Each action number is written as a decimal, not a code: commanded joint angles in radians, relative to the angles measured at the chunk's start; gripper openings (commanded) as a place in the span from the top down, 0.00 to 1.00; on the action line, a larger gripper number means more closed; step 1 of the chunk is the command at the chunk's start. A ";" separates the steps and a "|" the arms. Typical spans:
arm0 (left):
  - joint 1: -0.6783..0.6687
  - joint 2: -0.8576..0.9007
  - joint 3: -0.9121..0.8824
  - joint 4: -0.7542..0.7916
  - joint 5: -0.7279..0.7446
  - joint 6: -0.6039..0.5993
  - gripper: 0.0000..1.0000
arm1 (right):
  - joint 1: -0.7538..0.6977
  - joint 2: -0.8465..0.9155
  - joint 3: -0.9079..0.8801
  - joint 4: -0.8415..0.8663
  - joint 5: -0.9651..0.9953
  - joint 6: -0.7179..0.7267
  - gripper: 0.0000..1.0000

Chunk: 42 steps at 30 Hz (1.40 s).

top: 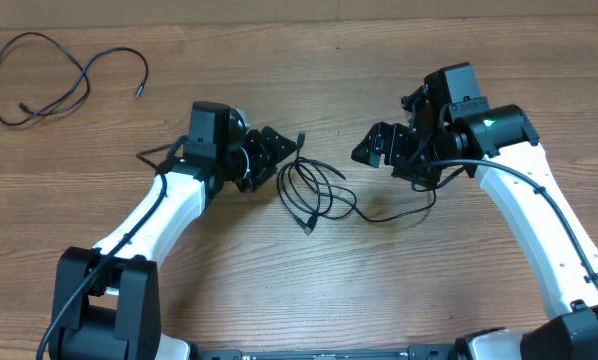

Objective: Untangle cables
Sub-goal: 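Grasp the cable bundle with the left gripper near center, then lift the left gripper with cables and bring the right gripper close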

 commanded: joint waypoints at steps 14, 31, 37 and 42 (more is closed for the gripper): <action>-0.200 0.001 0.015 0.093 -0.202 -0.612 0.56 | 0.000 -0.004 -0.002 -0.001 0.045 0.000 0.08; -0.319 0.032 0.015 0.195 -0.461 -0.612 0.73 | 0.000 -0.004 -0.002 -0.002 0.044 0.000 0.07; -0.346 0.105 0.015 0.246 -0.465 -0.611 0.69 | 0.000 -0.004 -0.002 -0.005 0.044 0.000 0.07; -0.342 0.184 0.015 0.354 -0.464 -0.578 0.96 | 0.000 -0.004 -0.002 -0.008 0.044 0.000 0.07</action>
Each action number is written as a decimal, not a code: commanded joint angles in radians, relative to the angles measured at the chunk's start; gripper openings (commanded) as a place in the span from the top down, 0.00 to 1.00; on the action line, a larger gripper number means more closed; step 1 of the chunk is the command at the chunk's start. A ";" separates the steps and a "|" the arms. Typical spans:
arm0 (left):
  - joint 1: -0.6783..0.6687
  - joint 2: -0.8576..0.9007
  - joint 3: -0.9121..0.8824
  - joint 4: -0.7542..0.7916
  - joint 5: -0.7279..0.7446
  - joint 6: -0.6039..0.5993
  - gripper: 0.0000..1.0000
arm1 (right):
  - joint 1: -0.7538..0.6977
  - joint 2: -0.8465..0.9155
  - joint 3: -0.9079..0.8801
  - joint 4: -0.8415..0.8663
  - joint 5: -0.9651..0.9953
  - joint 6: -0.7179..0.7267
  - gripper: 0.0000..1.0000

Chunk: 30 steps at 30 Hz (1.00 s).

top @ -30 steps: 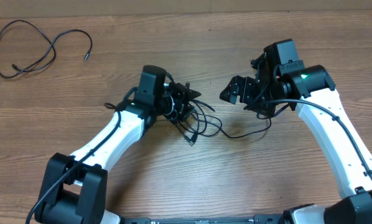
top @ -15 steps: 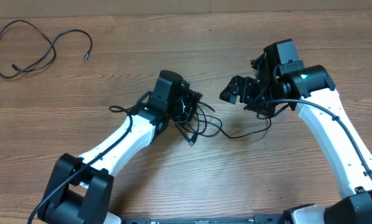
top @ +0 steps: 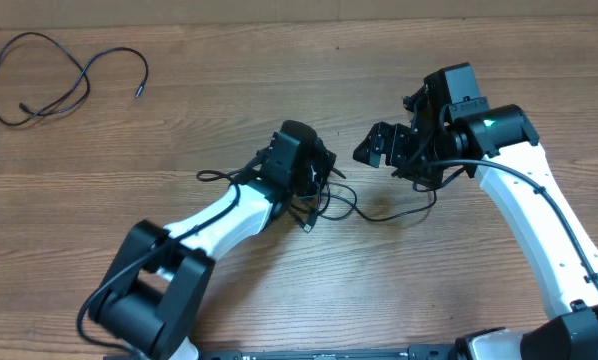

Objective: Untangle cables
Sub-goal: 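Lift the left gripper with cables and bring the right gripper close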

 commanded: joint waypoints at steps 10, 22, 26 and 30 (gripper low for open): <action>0.167 -0.148 0.044 0.239 0.124 0.273 0.96 | 0.014 -0.004 -0.022 -0.016 0.008 -0.003 0.05; 0.220 -0.441 0.044 0.156 0.143 0.283 0.96 | 0.039 -0.003 -0.299 0.411 -0.068 0.000 0.00; 0.201 -0.465 0.044 0.186 0.141 0.207 0.96 | 0.039 -0.003 -0.363 0.567 -0.219 0.001 0.00; 0.174 -0.465 0.044 0.236 0.103 0.178 0.96 | 0.048 -0.003 -0.374 0.660 -0.343 0.008 0.02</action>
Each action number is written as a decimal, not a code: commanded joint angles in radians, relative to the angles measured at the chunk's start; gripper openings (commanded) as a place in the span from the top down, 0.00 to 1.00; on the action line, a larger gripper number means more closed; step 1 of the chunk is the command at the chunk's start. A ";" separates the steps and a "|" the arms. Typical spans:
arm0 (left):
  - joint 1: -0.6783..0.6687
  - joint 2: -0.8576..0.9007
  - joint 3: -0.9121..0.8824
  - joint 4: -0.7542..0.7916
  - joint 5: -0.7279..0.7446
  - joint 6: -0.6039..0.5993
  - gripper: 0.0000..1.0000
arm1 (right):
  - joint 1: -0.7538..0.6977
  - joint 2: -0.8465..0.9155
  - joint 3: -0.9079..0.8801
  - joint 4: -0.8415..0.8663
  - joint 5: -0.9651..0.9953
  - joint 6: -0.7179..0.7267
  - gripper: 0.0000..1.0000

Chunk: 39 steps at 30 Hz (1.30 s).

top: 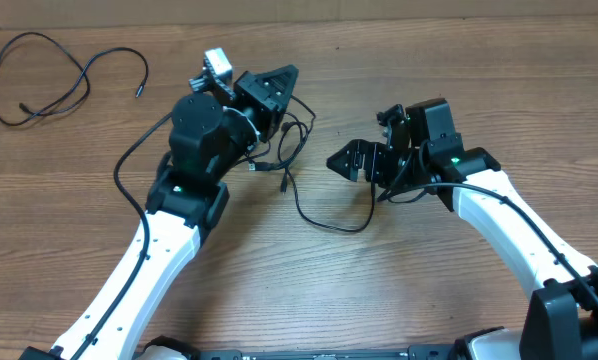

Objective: Untangle cables

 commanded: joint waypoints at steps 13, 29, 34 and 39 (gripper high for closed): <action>-0.060 -0.023 0.025 0.172 -0.066 -0.175 0.96 | 0.220 0.039 -0.006 0.288 0.322 0.669 0.21; 0.052 -0.032 0.084 0.160 -0.051 -0.111 0.96 | 0.163 0.224 -0.004 0.236 0.591 0.580 0.80; 0.229 -0.032 0.096 0.070 0.050 -0.075 0.96 | -0.036 0.194 -0.004 0.039 0.624 0.485 0.79; 0.346 -0.032 0.096 0.061 0.130 -0.076 0.96 | -0.239 0.194 -0.004 -0.045 0.593 0.411 0.76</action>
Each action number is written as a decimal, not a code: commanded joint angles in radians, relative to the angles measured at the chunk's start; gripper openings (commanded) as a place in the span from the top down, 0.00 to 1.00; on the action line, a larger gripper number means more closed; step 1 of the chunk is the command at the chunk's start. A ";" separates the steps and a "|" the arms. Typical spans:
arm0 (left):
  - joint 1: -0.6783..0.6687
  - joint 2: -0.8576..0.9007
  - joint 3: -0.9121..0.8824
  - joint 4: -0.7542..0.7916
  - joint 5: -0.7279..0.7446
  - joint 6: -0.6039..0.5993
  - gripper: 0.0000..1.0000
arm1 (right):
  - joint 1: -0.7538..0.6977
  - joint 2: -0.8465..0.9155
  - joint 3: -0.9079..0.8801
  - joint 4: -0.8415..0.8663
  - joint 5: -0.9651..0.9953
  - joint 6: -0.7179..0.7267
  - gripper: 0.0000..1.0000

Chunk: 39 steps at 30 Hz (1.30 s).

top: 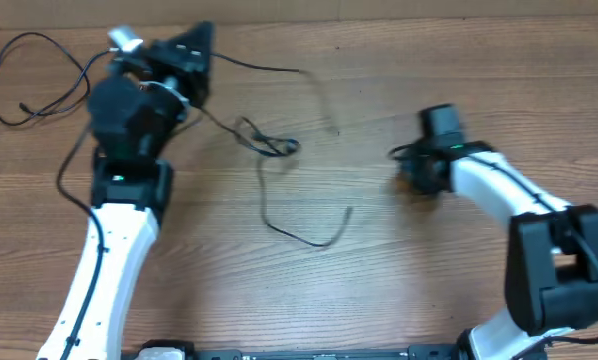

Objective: Untangle cables

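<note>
My left gripper [199, 42] is at the far left of the table, raised and shut on a thin black cable [269, 147]. From the fingers one strand runs right and blurs out. Another strand drops to a small knot mid-table, then curves down to a free end [349, 211]. My right gripper [416, 172] sits low at the right, apart from the cable. It is dark and foreshortened, so its jaws cannot be read. A second black cable [34, 36] lies looped at the far left corner, partly behind the left arm.
The wooden table [309, 300] spreads out below the cable. Its far edge [399, 18] runs along the top of the view. The left arm's own black lead [74, 165] hangs beside its forearm.
My left gripper has moved up and left with the cable, which now stretches out long with only a small knot. My right gripper has drawn back to the right, away from the cable's end.
At first the cable lay coiled mid-table with both grippers beside it. Then my left gripper was down on the coil. Later it held the cable raised to the left, the right gripper open near the trailing end. Now the cable hangs stretched.
</note>
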 commanded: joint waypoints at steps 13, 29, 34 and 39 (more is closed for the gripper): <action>-0.093 -0.028 0.034 -0.012 -0.046 0.010 0.96 | -0.122 -0.035 0.001 -0.057 -0.526 -0.448 0.42; -0.546 0.178 0.480 -0.290 -0.434 0.207 0.96 | -0.181 -0.057 0.002 -0.161 -0.672 -0.579 0.32; -0.469 0.201 0.515 -0.586 -0.489 0.317 0.96 | -0.180 -0.057 0.002 -0.198 -0.672 -0.612 0.32; -0.389 0.205 0.515 -0.859 -0.502 0.316 0.96 | -0.172 -0.057 0.002 -0.198 -0.672 -0.612 0.32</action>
